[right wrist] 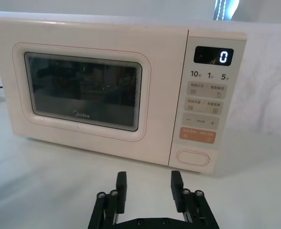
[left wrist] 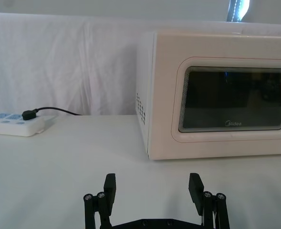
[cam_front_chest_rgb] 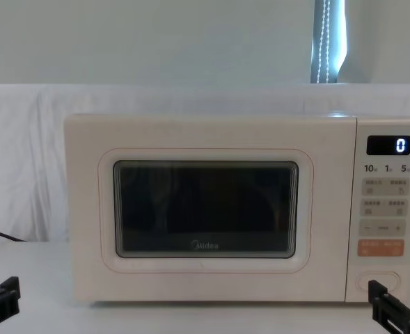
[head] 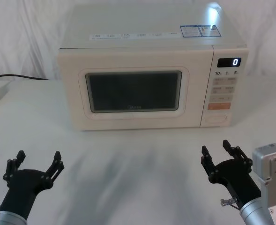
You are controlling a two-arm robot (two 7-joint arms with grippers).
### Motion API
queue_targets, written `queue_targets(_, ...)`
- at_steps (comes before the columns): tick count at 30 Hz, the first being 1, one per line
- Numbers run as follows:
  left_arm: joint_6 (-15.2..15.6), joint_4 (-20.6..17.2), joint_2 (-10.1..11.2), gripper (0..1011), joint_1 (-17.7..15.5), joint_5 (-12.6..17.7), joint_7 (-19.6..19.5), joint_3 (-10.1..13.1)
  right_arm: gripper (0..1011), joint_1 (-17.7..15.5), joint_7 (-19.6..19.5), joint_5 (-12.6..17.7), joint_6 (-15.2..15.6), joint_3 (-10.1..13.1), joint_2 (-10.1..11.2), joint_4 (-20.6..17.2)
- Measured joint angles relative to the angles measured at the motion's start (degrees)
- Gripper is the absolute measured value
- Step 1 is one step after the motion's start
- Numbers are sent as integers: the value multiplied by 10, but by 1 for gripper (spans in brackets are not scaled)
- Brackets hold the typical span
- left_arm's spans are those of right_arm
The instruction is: Press the button to open the microwave door with one hand; close the microwave door with the other hand.
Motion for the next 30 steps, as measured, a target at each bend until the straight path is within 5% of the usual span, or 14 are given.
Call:
queue_targets(19, 0, 0, 0, 1001, 0, 0, 0, 0, 27, 0, 0, 0, 0, 0, 0, 0)
queue_targets(30, 0, 0, 0, 1001, 0, 0, 0, 0, 0, 0, 0, 0, 1, 0, 0, 0)
